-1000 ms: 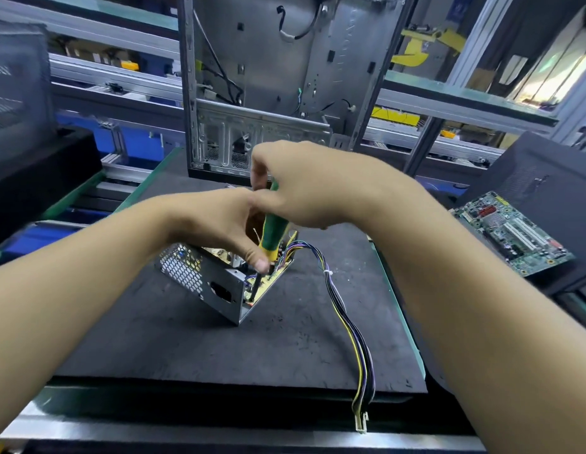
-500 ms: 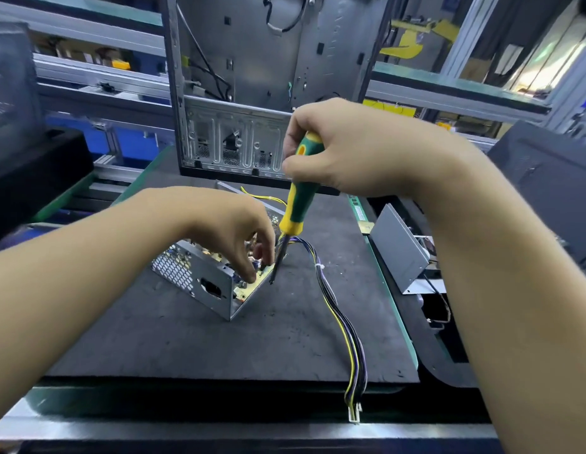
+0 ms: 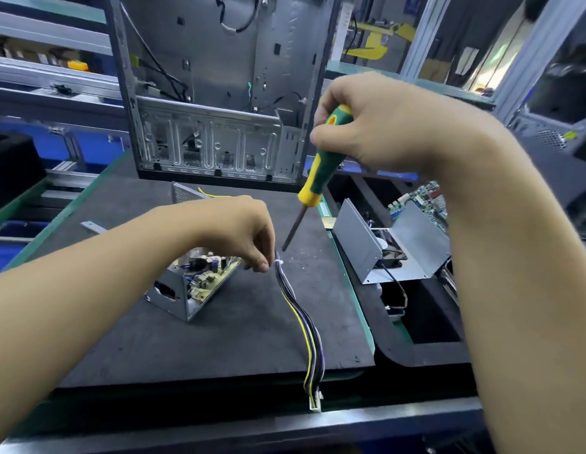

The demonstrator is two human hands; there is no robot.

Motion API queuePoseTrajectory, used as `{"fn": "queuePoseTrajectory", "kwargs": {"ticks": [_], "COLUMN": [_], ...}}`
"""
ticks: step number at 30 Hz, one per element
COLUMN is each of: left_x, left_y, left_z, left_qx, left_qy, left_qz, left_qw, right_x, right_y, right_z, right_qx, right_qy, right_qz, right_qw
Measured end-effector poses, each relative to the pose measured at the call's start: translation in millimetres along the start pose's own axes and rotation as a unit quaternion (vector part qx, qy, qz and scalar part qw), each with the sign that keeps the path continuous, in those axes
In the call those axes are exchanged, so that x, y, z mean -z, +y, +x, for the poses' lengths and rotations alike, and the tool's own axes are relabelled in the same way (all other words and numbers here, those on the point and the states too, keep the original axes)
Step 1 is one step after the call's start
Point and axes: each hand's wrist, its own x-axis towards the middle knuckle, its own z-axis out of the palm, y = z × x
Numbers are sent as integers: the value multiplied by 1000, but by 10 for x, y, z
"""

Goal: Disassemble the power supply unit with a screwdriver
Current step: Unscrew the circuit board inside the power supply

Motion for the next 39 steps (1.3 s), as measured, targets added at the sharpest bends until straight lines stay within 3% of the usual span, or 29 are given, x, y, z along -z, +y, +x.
{"fn": "queuePoseTrajectory", "kwargs": {"ticks": [5, 7, 16, 25, 29, 32, 35, 37, 39], "left_x": [-268, -392, -941, -384, 122, 454, 558, 483, 374], "left_y": [562, 786, 1465, 1083, 584, 154, -156, -280, -357], "left_z": [445, 664, 1311, 903, 485, 152, -88, -149, -153], "left_qx": [-2, 6, 70, 108, 125, 125, 100, 72, 25], "left_qy": [20, 48, 3, -19, 90, 184, 127, 70, 72], "left_qz": [-198, -244, -399, -287, -215, -89, 39, 60, 60], "left_qw": [980, 969, 914, 952, 965, 971, 986, 993, 995], "right_x": [228, 300, 520, 406, 246, 49, -200, -374, -511], "right_y": [248, 368, 744, 538, 353, 179, 11, -61, -87], "right_z": [-162, -254, -630, -495, -332, -145, 40, 136, 208], "right_qx": [-49, -74, -130, -79, -41, -21, -10, -1, -1], "right_qy": [23, 31, 44, 59, 94, 102, 80, 58, 42], "right_qz": [-45, -63, -90, -52, 0, 30, 29, 41, 52], "right_qw": [998, 995, 986, 994, 995, 994, 996, 997, 998]}}
